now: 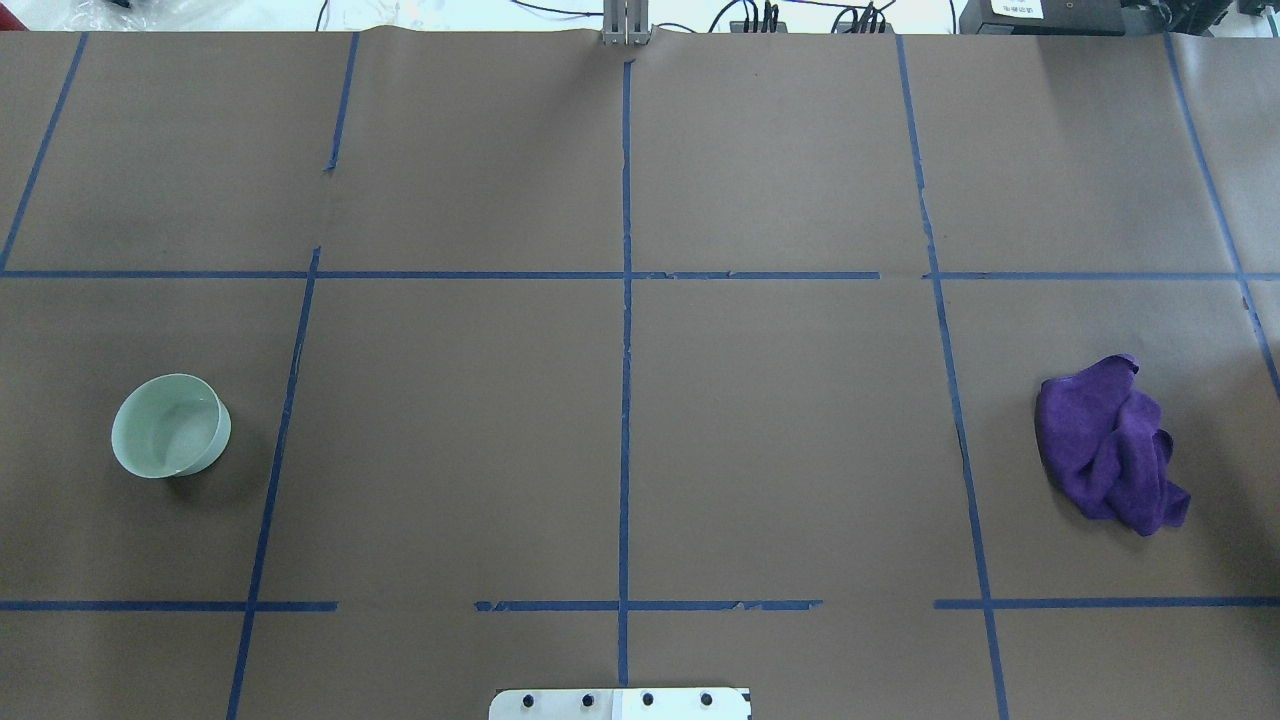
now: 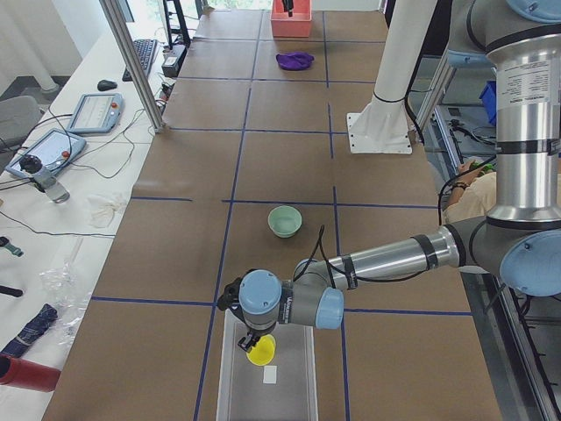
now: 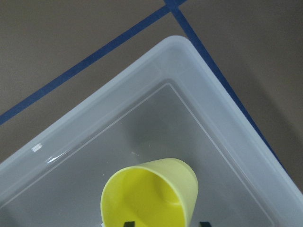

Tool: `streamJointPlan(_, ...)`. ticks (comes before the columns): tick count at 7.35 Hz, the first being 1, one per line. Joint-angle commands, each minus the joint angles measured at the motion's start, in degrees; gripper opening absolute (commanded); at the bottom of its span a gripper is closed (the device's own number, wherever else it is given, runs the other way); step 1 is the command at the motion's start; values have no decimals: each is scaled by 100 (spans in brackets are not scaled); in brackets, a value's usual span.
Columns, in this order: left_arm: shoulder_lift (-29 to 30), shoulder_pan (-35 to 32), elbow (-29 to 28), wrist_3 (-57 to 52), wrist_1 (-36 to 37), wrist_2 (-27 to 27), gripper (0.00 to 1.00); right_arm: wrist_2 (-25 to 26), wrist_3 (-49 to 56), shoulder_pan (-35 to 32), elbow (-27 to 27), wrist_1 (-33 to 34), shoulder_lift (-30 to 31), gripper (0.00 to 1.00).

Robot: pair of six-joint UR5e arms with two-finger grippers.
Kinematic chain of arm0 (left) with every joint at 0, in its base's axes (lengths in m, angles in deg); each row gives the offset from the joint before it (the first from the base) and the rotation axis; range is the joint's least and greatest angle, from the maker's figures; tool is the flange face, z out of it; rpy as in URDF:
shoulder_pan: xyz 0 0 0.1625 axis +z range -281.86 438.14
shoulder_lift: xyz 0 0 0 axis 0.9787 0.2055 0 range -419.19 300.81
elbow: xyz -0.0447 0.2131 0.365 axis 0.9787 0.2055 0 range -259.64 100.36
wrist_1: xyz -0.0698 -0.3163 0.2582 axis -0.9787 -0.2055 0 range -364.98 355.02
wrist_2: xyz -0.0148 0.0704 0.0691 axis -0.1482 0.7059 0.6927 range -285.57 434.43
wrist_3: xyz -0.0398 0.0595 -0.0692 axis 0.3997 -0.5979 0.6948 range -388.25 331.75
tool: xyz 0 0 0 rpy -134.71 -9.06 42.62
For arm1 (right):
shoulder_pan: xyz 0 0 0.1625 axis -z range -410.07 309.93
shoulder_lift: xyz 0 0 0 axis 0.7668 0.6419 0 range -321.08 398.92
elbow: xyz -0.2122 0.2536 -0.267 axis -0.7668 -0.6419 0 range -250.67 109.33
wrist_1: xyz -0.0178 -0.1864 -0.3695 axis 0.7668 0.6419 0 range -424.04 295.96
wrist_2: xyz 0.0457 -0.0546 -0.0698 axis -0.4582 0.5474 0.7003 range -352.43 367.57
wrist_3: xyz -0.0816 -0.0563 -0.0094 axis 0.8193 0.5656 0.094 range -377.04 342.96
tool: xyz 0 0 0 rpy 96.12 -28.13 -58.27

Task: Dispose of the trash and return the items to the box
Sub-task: 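Release the cup in the clear bin and move the right gripper toward the purple cloth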

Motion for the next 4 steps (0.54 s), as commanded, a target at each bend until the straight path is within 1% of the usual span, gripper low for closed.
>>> streamJointPlan(1, 7, -7, 916, 1683, 15, -136, 84, -17, -478, 370, 39, -473, 15, 100)
streamJointPlan(2, -2, 63, 1355, 2676, -2, -346, 84, -113, -1422, 799, 48, -944, 15, 100)
streamJointPlan(3, -19, 185, 1481, 2912, -29, -635, 85, -114, -2902, 1221, 39, -1784, 67, 100)
streamJointPlan(4, -20, 595, 1570, 3271, -99, -742, 86, 164, -4257, 2043, 13, -2837, 137, 100)
